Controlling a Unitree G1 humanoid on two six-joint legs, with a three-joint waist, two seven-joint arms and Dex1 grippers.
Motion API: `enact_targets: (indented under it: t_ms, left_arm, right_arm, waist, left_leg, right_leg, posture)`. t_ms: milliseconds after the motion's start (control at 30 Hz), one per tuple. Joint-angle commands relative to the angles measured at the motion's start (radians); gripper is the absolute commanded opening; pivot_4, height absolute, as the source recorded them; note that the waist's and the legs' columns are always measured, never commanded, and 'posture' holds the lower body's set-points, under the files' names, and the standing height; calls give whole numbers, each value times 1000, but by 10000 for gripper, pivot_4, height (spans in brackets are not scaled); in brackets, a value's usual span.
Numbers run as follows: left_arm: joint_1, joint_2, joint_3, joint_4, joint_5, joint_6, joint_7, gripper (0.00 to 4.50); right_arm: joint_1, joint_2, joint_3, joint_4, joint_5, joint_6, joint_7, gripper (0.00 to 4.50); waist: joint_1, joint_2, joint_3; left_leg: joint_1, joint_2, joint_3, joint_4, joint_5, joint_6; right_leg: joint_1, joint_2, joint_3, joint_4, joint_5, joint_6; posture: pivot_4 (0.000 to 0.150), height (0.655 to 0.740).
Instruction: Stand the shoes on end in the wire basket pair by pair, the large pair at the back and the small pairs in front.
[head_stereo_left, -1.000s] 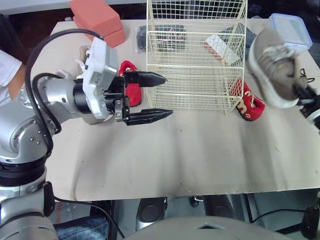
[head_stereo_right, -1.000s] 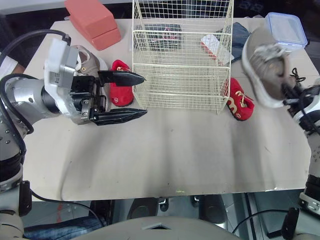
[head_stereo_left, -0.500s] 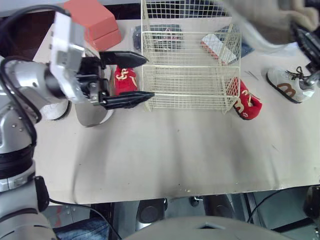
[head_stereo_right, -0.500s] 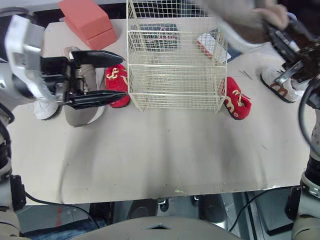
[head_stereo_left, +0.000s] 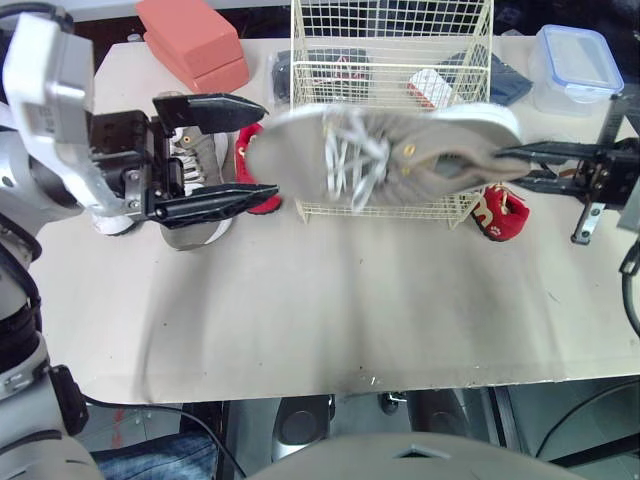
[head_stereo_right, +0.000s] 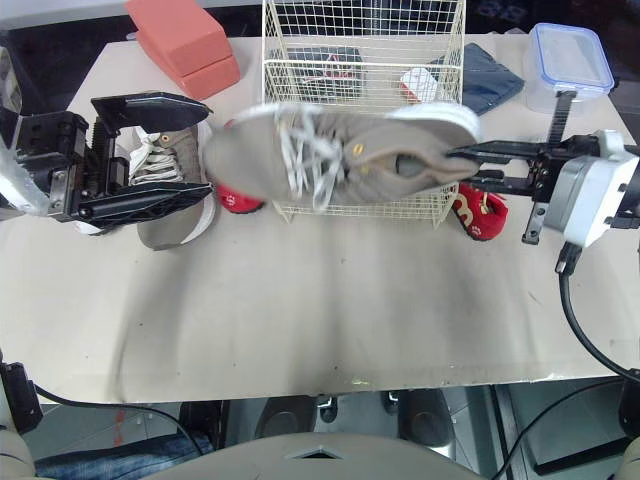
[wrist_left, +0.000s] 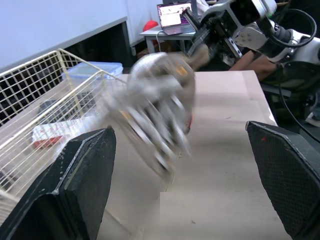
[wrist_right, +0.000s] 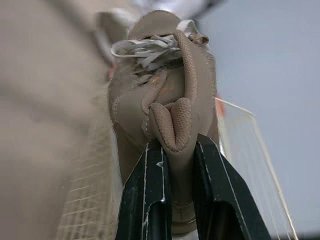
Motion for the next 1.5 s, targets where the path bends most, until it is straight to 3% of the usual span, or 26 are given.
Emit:
enact_targets:
  t_ms: [33, 267, 500, 800, 900, 1067, 1133, 1200, 1267, 1300, 1400, 1500]
  left_arm:
    - [-25, 8, 1, -10, -14, -13, -16, 45000]
    - [-33, 17, -143, -36, 4, 5, -127, 45000]
    - [-82, -1, -348, -55, 163, -33, -157, 45000]
    - [-151, -35, -479, -39, 295, -43, -161, 45000]
    - [-155, -47, -498, -29, 330, -48, -159, 36909]
    - [-156, -63, -503, -27, 346, -44, -163, 14313]
    - [-156, -70, -503, -24, 349, -48, -165, 7639]
    - [-155, -79, -502, -25, 351, -48, -165, 2907]
    - [-152, -90, -500, -26, 352, -51, -161, 1969]
    - [-150, -98, -494, -27, 347, -52, -156, 1943]
    - [-138, -114, -475, -35, 330, -41, -146, 1902]
    - [-91, -113, -414, -53, 287, -28, -135, 1885]
  right_arm:
    - [-61, -31, 25, -63, 52, -22, 57, 238]
    - [-169, -33, 130, -69, 78, 9, 156, 238]
    - [-215, -7, 211, -62, 49, 75, 172, 238]
    - [-289, 3, 242, -85, 46, 192, 156, 238]
    - [-285, 6, 235, -100, 50, 220, 149, 0]
    - [-271, 3, 216, -108, 47, 227, 148, 0]
    - [-266, 2, 211, -110, 46, 225, 146, 0]
    - [-253, -4, 202, -110, 49, 224, 145, 0]
    - [-236, -10, 192, -107, 50, 221, 145, 0]
    - [-225, -15, 185, -105, 50, 222, 143, 6689]
    - [-196, -27, 163, -107, 54, 231, 135, 16533]
    - [-179, -40, 127, -94, 63, 248, 116, 32733]
  waist:
    - [1, 0, 0]
    - [3, 0, 0]
    - [3, 0, 0]
    - [3, 0, 0]
    - [3, 0, 0]
    - [3, 0, 0]
    - [3, 0, 0]
    - [3, 0, 0]
    - [3, 0, 0]
    - [3, 0, 0]
    - [3, 0, 0]
    - [2, 0, 0]
  left_leg:
    - [0, 0, 0, 0, 0, 0]
    - [0, 0, 0, 0, 0, 0]
    - [-1, -1, 1, 1, 0, 0]
    - [-1, -1, 1, 1, 0, 0]
    - [-1, -1, 1, 1, 0, 0]
    - [-1, -1, 1, 1, 0, 0]
    - [-1, -1, 0, 1, 0, 0]
    - [-1, -1, 0, 1, 0, 0]
    - [-1, -1, 0, 1, 0, 0]
    - [-1, -1, 0, 1, 0, 0]
    - [-1, -1, 0, 1, 0, 0]
    - [-1, -1, 0, 1, 0, 0]
  right_leg:
    - [0, 0, 0, 0, 0, 0]
    - [0, -1, -1, 0, 0, 0]
    - [0, -1, -1, 0, 1, -2]
    - [0, 0, -1, 0, 2, -3]
    - [0, 0, -1, 0, 2, -3]
    - [0, 0, -1, 0, 2, -3]
    - [0, 0, -1, 0, 2, -3]
    - [0, 0, -1, 0, 2, -3]
    - [0, 0, -1, 0, 2, -3]
    - [0, 0, -1, 0, 2, -3]
    - [0, 0, -1, 0, 2, -3]
    - [0, -1, -1, 0, 2, -3]
  posture:
    - [1500, 6860]
    - [1500, 6860]
    - [1500, 6860]
    - [1500, 6860]
    - [1500, 6860]
    - [1500, 6860]
    - [1500, 6860]
    - [1500, 6860]
    - [1500, 6860]
    - [1500, 6860]
    - [1500, 6860]
    - [1500, 6860]
